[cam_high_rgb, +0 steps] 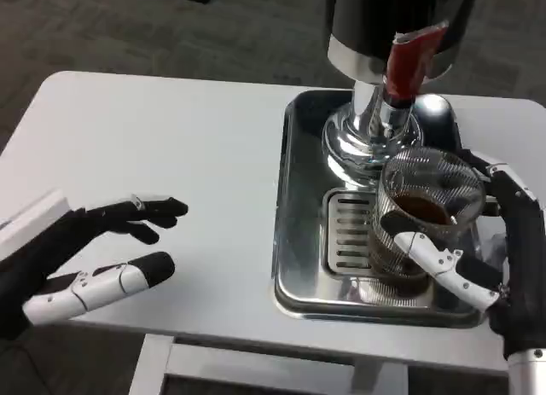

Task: Grasp the cup under the faucet to collect the drink, then remove the cup.

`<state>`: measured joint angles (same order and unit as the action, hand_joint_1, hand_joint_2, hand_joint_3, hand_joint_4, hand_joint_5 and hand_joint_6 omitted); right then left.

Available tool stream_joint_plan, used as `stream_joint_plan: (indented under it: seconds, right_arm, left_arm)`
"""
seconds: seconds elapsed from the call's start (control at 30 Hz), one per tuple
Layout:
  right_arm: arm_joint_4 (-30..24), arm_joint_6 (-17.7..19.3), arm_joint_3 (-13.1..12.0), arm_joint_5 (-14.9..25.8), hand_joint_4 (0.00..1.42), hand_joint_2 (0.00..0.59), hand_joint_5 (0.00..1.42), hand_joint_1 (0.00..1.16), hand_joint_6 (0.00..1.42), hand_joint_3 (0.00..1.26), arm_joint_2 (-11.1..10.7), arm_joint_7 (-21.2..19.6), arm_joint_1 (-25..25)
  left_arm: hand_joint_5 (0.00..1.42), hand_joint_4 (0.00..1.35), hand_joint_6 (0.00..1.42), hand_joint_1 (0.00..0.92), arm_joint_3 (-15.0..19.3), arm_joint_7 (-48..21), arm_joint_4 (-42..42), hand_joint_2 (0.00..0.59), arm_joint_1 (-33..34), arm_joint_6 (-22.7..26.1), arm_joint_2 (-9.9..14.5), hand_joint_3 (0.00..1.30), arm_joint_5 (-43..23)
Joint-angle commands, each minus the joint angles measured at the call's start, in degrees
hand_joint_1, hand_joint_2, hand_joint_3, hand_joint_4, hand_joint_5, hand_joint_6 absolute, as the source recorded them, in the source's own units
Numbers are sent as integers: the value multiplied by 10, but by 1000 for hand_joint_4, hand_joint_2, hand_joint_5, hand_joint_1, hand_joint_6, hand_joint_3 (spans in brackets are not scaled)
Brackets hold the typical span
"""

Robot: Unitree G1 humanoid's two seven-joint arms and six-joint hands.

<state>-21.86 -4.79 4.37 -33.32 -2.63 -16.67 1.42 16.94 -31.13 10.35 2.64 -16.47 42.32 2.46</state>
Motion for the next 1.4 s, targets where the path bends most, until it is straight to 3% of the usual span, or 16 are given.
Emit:
stream_joint_plan:
  seconds: [0.03, 0.43, 0.67, 0.8, 1.17, 1.4]
  right_arm:
    - [-40, 17, -9, 9, 1092, 204, 1332, 816, 1424, 936, -1, 2, -16]
    - [-88, 23, -27, 24, 1107, 207, 1344, 820, 1424, 945, -18, 40, -48]
    - [-130, 30, -44, 43, 1118, 208, 1350, 827, 1424, 957, -45, 77, -84]
    - [-156, 31, -48, 54, 1107, 169, 1335, 874, 1424, 948, -53, 96, -102]
    - [-217, 21, -30, 64, 1094, 142, 1336, 919, 1424, 947, -55, 153, -122]
    - [-202, 29, -15, 49, 1093, 137, 1336, 934, 1424, 957, -53, 150, -116]
  left_arm:
    - [321, 256, 227, 0, -3, 5, 4, 106, -1, -9, -4, 258, -7]
    - [321, 256, 224, 0, 0, 4, 12, 106, 1, -12, -3, 249, -15]
    - [321, 256, 226, 0, -2, 3, 21, 106, 9, -13, -1, 247, -23]
    - [321, 256, 226, 0, -4, 2, 28, 106, 12, -13, -3, 247, -26]
    - [307, 247, 216, 0, 7, 4, 56, 106, 0, -11, -9, 246, -36]
    - [305, 246, 213, 0, 17, 3, 56, 106, -13, -14, -6, 246, -39]
